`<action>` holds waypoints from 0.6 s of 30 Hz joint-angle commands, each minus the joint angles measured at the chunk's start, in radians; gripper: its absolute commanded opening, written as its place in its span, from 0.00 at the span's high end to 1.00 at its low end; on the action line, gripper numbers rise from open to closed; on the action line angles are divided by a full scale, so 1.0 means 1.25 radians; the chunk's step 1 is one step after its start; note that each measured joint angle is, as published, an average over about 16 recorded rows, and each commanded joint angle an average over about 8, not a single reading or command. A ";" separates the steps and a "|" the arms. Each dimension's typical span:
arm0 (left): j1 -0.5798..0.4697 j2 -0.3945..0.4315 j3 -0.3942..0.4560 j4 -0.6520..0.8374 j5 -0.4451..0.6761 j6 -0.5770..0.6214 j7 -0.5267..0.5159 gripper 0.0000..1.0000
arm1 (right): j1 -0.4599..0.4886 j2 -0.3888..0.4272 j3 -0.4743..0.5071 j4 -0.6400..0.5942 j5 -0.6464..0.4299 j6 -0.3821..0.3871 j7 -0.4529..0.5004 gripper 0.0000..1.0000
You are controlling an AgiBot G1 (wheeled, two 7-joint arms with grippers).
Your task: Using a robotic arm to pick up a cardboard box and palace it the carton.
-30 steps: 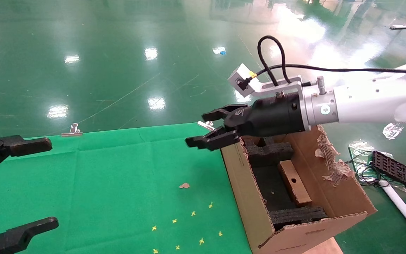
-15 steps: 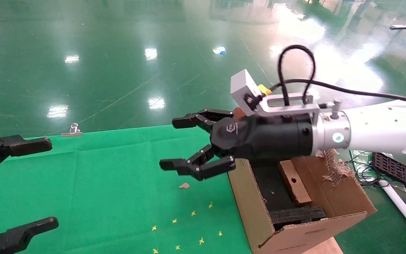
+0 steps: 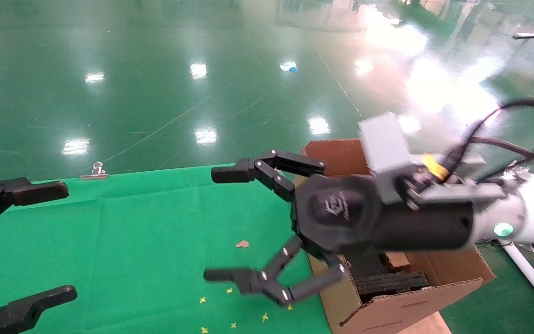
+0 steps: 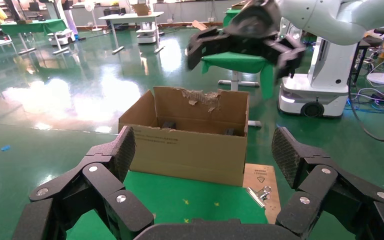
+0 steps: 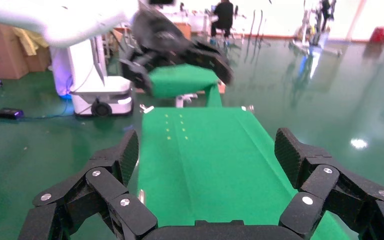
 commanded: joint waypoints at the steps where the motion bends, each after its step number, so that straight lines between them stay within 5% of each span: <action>1: 0.000 0.000 0.000 0.000 0.000 0.000 0.000 0.00 | -0.027 0.004 0.031 0.023 0.012 -0.006 -0.011 0.00; 18: 0.000 0.000 0.000 0.000 0.000 0.000 0.000 0.00 | -0.014 0.003 0.015 0.011 0.007 -0.003 -0.006 0.00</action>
